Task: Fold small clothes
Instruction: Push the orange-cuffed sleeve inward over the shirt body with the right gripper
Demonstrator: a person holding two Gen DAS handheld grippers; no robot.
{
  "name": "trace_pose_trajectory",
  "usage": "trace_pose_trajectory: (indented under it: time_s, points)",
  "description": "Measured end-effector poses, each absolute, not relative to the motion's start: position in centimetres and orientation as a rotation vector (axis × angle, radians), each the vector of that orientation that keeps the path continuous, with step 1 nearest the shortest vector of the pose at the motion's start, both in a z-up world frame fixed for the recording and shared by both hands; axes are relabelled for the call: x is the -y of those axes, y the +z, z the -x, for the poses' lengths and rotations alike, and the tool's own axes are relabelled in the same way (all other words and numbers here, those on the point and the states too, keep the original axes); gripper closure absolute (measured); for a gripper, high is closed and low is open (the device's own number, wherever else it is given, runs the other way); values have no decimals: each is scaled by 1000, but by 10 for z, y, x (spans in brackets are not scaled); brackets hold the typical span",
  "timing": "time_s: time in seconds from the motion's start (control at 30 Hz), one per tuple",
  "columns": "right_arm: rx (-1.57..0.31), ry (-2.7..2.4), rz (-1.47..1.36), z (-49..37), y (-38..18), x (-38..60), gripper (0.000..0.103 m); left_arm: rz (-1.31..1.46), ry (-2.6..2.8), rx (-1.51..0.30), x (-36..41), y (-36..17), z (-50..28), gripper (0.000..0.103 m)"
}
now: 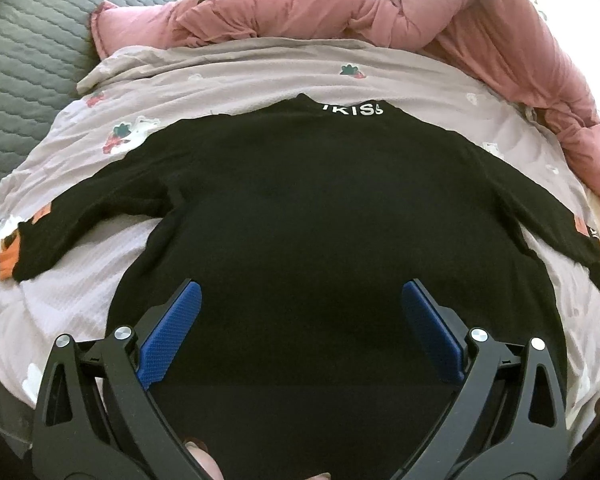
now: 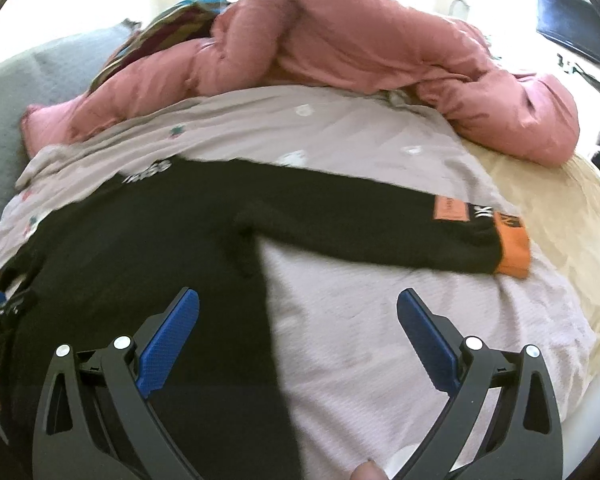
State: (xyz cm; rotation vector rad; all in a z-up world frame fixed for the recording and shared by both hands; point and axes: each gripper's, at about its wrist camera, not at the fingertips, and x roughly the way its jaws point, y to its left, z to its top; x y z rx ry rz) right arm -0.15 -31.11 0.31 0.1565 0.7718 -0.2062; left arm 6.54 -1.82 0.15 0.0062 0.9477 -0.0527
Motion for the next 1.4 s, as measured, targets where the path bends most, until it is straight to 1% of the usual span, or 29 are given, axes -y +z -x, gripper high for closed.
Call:
trace_pose_trajectory:
  time_s: [0.6,0.97,1.03,1.07,1.1,1.13,1.17,1.2,1.23,1.3,1.33,1.4]
  points:
    - [-798,-472,-274,-15,-16,441,5,-4,-63,-963,31,-1,-121,9]
    - [-866,-592,-378,-26,-41,511,7,-20,-62,-956,39,0,-162,9]
    - [-885,-599,-384,-31,-45,520,14,-19,-70,-954,41,0,-169,9]
    - [-898,-605,-383,-34,-47,524,23,-19,-75,-952,41,0,-172,9]
    - [-908,-608,-387,-36,-49,527,27,-21,-72,-947,42,-2,-175,9]
    - [-917,-607,-396,-39,-51,531,27,-22,-70,-945,42,-3,-177,9]
    - [-922,-606,-397,-41,-53,535,32,-23,-71,-943,42,-5,-179,9]
    - [-928,-599,-397,-45,-55,537,42,-26,-66,-942,42,-8,-182,9]
    - [-937,-587,-402,-48,-56,541,49,-28,-62,-943,42,-10,-184,9]
    - [-941,-572,-410,-49,-56,541,62,-29,-54,-946,42,-15,-188,9]
    - [-933,-562,-406,-50,-53,540,65,-22,-51,-949,41,-18,-190,9]
    - [-902,-535,-386,-47,-45,532,83,-7,-48,-947,37,-22,-193,9]
